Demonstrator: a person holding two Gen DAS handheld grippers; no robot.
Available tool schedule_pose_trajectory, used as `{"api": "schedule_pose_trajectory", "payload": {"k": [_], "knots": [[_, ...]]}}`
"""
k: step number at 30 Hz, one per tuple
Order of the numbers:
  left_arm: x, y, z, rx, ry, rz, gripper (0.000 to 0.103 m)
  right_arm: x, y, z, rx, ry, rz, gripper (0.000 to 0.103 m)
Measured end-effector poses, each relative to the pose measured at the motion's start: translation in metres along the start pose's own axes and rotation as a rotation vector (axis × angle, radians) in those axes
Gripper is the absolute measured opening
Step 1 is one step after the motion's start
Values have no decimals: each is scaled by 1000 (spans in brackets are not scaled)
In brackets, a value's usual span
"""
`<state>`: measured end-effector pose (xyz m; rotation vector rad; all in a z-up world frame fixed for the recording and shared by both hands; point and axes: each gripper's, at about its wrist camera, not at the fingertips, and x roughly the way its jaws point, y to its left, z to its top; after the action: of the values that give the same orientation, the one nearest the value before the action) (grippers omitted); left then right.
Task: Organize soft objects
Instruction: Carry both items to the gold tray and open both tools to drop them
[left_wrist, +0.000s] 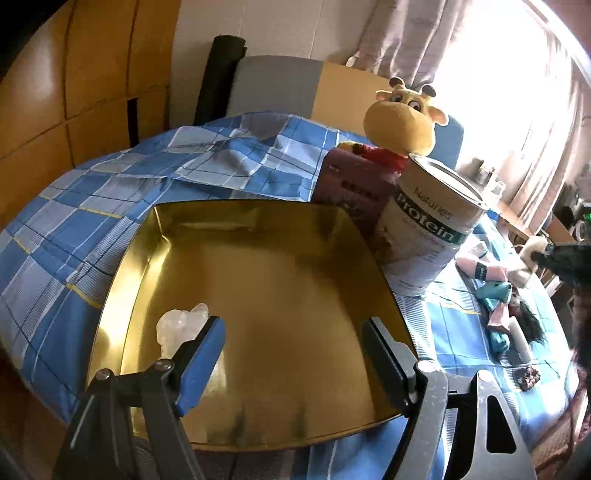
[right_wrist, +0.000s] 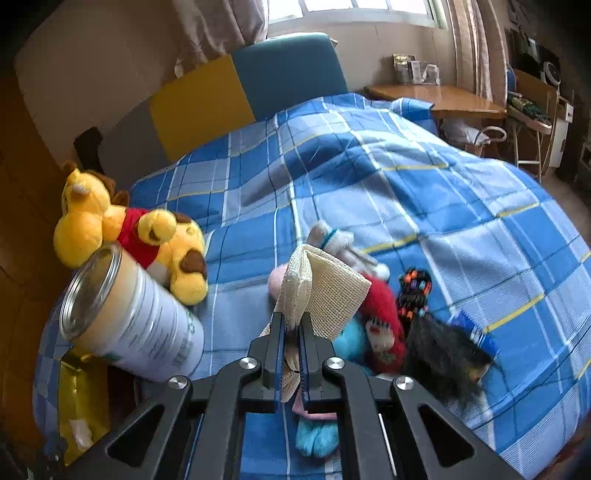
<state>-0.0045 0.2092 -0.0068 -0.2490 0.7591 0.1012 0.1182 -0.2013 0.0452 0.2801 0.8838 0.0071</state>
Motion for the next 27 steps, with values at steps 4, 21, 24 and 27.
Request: {"api": "schedule_pose_trajectory", "payload": {"k": [4,21,24,27], "knots": [[-4,4,0,-7,-5,2,77,-5,17,38,-28,-46,-24,5],[-14,47,-3,-62,-18,80,80,-72,290,145,-392,-316,266,5],[-16,60,-4,-91,-21,101,81,-72,338,111,-501,-258,395,5],[-19,71,-7,-116,-23,129,82,-55,373,60,-624,-153,469,5]]}}
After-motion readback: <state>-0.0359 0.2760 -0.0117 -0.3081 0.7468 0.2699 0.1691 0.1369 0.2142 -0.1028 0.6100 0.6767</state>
